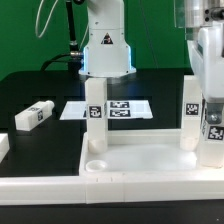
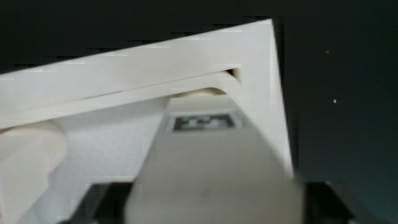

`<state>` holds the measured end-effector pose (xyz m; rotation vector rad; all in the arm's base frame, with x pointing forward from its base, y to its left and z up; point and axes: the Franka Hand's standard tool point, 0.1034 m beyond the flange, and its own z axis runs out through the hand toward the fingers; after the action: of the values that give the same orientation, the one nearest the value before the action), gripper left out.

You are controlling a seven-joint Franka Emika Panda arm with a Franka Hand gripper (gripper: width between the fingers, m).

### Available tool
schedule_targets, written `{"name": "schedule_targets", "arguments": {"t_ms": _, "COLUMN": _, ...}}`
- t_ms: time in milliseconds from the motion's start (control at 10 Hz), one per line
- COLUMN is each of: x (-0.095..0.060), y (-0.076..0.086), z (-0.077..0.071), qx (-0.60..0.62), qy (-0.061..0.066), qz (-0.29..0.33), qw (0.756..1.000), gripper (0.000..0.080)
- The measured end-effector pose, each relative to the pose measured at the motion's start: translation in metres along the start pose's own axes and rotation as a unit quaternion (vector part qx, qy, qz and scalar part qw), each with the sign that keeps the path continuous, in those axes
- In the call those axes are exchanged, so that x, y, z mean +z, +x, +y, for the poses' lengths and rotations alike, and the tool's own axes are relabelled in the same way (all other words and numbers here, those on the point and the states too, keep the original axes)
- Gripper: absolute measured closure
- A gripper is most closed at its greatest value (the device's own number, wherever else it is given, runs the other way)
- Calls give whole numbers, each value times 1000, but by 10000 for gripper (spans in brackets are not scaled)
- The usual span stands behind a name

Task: Assemble desk

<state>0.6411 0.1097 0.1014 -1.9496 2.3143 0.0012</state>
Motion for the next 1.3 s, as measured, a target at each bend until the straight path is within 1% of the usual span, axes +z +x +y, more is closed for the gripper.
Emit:
{"name": "schedule_targets", "arguments": {"t_ms": 100, "x": 0, "y": 0, "z": 0, "qx": -12, "qy": 0, "qz": 0, "qw": 1000, "gripper": 297}}
{"name": "schedule_targets", "arguments": {"t_ms": 200, "x": 0, "y": -1, "z": 0, "qx": -35, "qy": 0, "qz": 2, "qw": 999, "gripper": 182}}
{"name": "schedule_targets", "arguments": {"t_ms": 300, "x": -3, "y": -9, "z": 0, "qx": -155, "qy": -4, "qz": 10, "qw": 988, "gripper": 160}}
{"name": "schedule_targets", "arguments": {"t_ms": 400, "x": -4, "y": -18, "z": 0, "qx": -229, "qy": -4, "qz": 5, "qw": 973, "gripper": 160}}
{"name": "schedule_targets", "arguments": {"t_ms": 500, "x": -3, "y": -22, "z": 0, "qx": -290, "qy": 4, "qz": 5, "qw": 957, "gripper": 151}}
{"name": "schedule_targets", "arguments": {"t_ms": 800, "x": -2, "y": -19, "z": 0, "qx": -364, "qy": 2, "qz": 7, "qw": 931, "gripper": 151}}
{"name": "schedule_targets", "arguments": {"t_ms": 900, "x": -3, "y": -16, "z": -1, "qx": -438, "qy": 0, "qz": 12, "qw": 899, "gripper": 151}}
{"name": "schedule_targets", "arguments": {"t_ms": 1000, "x": -4, "y": -9, "z": -4, "qx": -525, "qy": -4, "qz": 20, "qw": 851, "gripper": 151}}
{"name": "schedule_targets", "arguments": {"t_ms": 1100, "x": -1, "y": -6, "z": -4, "qx": -627, "qy": -15, "qz": 33, "qw": 778, "gripper": 151}}
{"name": "schedule_targets", "arguments": {"t_ms": 1200, "x": 7, "y": -10, "z": 1, "qx": -649, "qy": -23, "qz": 31, "qw": 760, "gripper": 151}}
{"name": "schedule_targets", "arguments": {"t_ms": 1300, "x": 6, "y": -10, "z": 0, "qx": -631, "qy": -21, "qz": 30, "qw": 775, "gripper": 178}}
